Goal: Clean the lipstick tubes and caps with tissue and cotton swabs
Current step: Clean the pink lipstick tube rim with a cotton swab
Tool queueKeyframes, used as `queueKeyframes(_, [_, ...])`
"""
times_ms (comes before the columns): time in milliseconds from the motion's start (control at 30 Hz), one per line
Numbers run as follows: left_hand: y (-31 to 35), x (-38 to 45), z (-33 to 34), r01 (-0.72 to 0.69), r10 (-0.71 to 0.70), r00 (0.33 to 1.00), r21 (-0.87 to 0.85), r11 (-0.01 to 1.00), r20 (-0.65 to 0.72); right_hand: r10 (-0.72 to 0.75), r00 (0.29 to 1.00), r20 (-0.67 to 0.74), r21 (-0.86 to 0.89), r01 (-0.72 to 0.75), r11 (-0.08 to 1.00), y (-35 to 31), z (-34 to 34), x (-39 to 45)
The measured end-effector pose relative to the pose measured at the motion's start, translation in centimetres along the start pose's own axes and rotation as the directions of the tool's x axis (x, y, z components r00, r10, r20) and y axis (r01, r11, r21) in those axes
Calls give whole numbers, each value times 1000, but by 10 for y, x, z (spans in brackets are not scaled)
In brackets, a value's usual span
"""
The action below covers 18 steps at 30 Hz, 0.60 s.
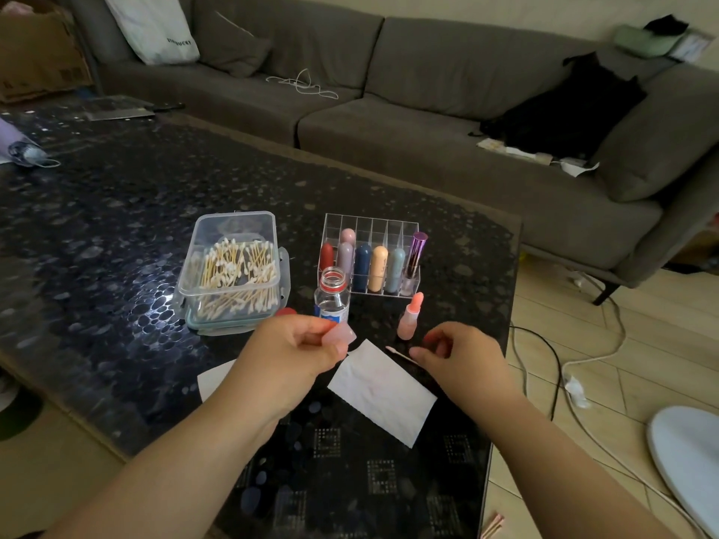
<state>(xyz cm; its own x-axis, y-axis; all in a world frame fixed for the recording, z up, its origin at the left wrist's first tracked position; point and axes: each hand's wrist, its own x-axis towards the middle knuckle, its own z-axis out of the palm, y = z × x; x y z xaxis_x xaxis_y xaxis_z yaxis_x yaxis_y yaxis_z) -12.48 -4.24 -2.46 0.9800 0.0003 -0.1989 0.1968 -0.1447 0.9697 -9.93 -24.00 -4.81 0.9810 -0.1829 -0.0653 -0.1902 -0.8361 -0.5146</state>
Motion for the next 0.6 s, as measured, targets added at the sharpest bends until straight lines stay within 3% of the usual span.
queueKeyframes(133, [1,2,6,-19,19,1000,-41,999,-8,23,997,-76,137,-12,990,-1,0,11])
queueKeyframes(433, [9,2,13,28,-21,998,-139,990,53,49,998,-33,357,-34,933,-4,10,26])
queueKeyframes(600, [8,5,16,0,6,998,-86,996,67,-26,998,-65,461,54,886,-13,-8,17])
